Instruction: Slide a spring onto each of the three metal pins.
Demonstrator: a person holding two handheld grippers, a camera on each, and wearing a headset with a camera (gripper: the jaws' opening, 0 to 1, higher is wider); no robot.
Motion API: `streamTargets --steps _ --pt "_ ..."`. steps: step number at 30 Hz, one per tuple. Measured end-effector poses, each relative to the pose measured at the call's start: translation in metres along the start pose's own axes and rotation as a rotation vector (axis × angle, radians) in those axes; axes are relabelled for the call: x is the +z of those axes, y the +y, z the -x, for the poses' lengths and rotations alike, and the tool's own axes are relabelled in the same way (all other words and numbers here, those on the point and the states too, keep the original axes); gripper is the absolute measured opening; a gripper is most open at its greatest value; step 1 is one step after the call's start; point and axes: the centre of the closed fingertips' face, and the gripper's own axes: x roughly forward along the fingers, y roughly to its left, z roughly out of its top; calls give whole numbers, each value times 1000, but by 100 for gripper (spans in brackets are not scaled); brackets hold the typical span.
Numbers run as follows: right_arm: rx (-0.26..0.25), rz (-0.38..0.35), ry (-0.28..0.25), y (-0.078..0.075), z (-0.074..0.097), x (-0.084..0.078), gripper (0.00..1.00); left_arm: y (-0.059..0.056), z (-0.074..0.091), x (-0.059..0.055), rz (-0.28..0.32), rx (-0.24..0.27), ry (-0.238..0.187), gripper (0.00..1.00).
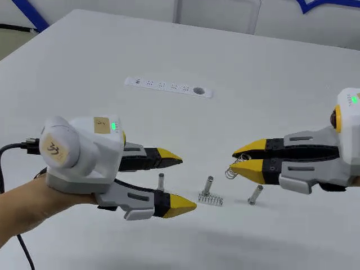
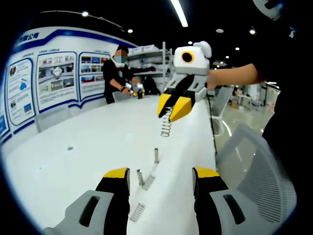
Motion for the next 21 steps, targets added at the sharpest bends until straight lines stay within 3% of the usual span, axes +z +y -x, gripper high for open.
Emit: streamTargets --steps 3,6,12,21 --pt "-44 -3 13 -15 6 -5 11 6 5 10 24 23 -38 60" --pt "-91 -22 24 -30 10 -12 11 12 8 14 11 43 -41 64" --pt "-165 -87 56 -53 12 -34 11 20 13 11 -10 71 -13 75" --pt "-239 -134 121 -70 9 -71 11 33 18 8 43 132 -23 88"
